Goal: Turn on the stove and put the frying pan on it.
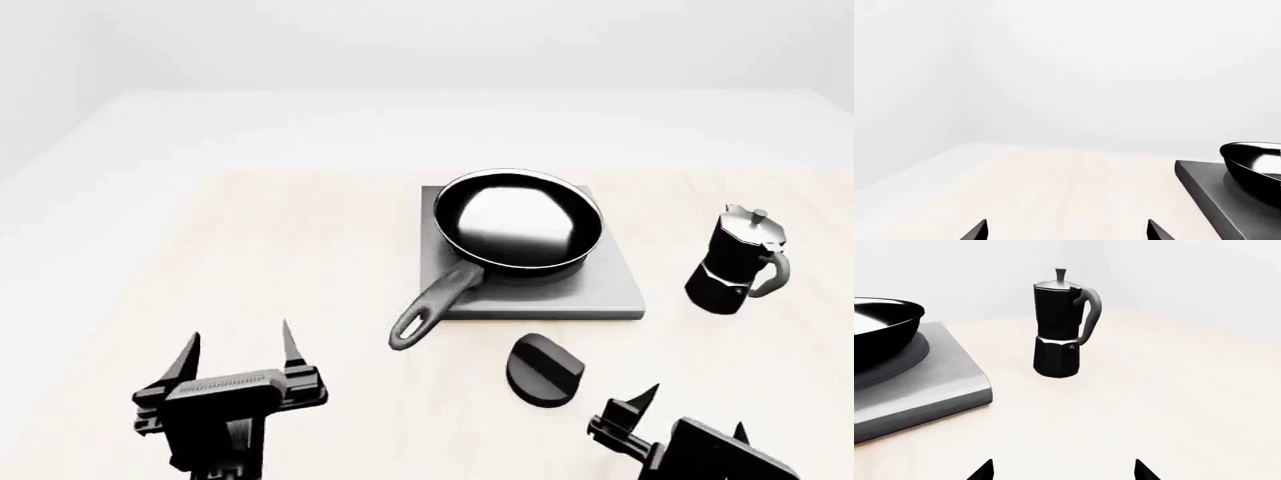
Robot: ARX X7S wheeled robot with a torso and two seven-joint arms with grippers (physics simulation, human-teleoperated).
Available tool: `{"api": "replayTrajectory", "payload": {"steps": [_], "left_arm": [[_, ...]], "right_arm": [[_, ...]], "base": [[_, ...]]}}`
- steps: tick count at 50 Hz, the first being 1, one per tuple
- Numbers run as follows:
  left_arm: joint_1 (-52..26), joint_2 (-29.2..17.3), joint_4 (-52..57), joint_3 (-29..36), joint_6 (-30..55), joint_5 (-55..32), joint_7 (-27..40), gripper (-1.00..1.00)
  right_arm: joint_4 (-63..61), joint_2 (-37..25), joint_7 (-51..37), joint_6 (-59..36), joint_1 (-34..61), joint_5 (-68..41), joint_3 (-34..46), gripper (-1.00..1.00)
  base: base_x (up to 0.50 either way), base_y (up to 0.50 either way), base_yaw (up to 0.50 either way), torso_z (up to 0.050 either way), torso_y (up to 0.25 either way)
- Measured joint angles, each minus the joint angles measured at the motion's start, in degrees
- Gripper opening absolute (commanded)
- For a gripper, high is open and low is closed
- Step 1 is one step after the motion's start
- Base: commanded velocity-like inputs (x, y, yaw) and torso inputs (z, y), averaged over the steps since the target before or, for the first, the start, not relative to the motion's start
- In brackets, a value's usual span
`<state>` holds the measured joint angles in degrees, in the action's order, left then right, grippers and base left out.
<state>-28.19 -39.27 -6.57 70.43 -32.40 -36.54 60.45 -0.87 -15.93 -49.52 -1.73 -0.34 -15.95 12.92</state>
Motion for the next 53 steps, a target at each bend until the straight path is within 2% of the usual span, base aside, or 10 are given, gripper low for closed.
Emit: {"api": "replayTrajectory", "payload": {"steps": [11,23,53], "left_arm": [[2.1,-0.7,0.3,-0.6,-0.4,0.6,2.4,1.0],[3.8,-2.5,2.6,-1.5,-1.1,0.3,4.2,1.0],[3.3,-11.1,19.5,-3.7,2.6,3.3,10.7,1.0]], "right_arm": [[-2.2,-0.5,-1.6,-0.4,-0.7,2.5,1.0,1.0],[-10.2,-2.2,-4.1,-5.3,-2.5,4.5,1.6,1.0],[-30.6,-6.3,-8.6,-16.0,-7.3,3.6,-1.4,1.0]], "base": [[0.0,0.0,0.0,0.0,0.0],[0.0,0.0,0.0,0.0,0.0],[0.0,0.0,0.0,0.0,0.0]]}}
